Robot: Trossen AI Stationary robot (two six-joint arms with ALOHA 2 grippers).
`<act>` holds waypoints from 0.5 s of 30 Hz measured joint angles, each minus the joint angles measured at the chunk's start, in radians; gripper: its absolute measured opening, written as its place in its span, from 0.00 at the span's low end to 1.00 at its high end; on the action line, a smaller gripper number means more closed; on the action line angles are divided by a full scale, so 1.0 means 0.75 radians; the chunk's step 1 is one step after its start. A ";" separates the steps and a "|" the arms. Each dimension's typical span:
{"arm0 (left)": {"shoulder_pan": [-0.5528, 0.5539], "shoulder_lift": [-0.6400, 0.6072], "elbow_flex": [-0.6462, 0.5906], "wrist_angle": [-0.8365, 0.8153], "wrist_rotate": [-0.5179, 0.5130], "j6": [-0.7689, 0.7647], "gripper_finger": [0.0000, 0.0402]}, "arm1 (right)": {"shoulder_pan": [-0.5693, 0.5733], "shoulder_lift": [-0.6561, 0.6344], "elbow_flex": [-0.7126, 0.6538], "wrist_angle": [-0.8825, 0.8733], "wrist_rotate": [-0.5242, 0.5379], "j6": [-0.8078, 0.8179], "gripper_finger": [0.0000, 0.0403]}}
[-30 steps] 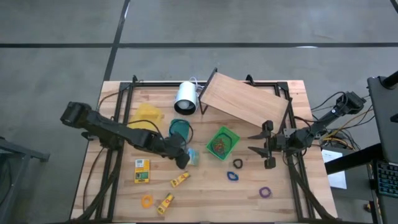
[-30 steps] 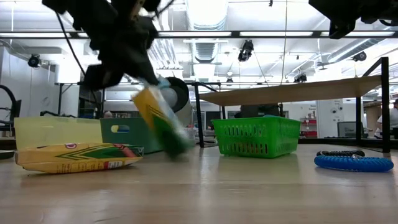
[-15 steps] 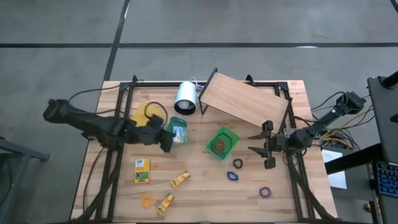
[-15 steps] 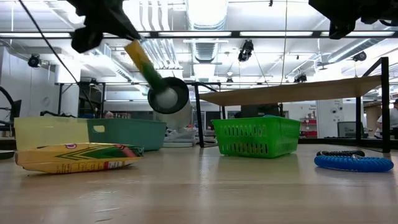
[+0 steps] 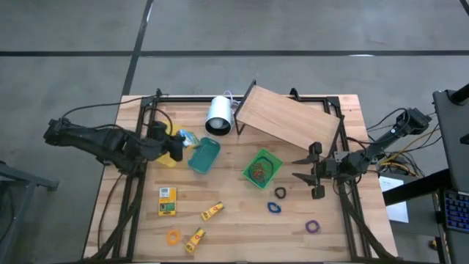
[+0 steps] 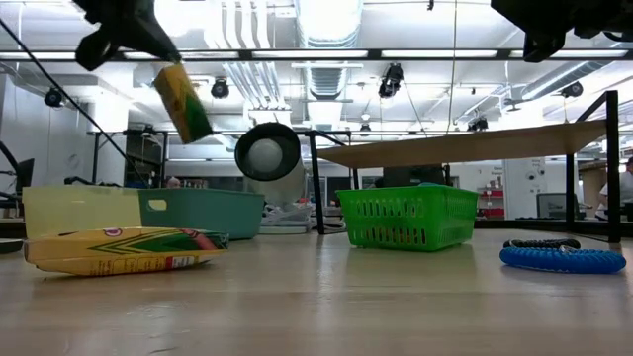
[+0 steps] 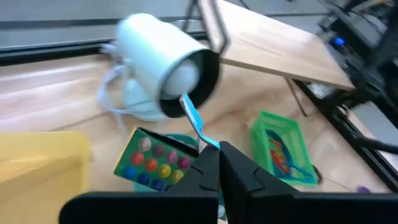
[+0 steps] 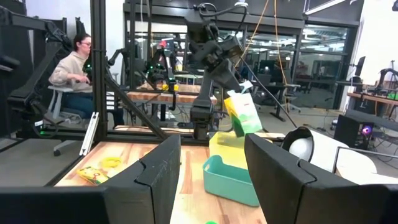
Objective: Pick & Place Office Desk Supplies
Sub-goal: Put the right big yellow crayon box into the yellow bin
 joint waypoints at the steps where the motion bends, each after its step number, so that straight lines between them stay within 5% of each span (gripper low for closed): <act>1: 0.009 -0.014 0.000 -0.038 -0.005 -0.027 0.01 | 0.000 0.000 0.000 0.000 0.000 0.000 0.44; 11: 0.071 -0.067 -0.001 -0.546 -0.069 -0.563 0.01 | 0.000 0.000 0.000 0.001 0.000 0.000 0.44; 15: 0.071 -0.067 -0.003 -0.625 -0.075 -0.629 0.01 | 0.000 0.000 0.000 0.001 0.000 0.000 0.44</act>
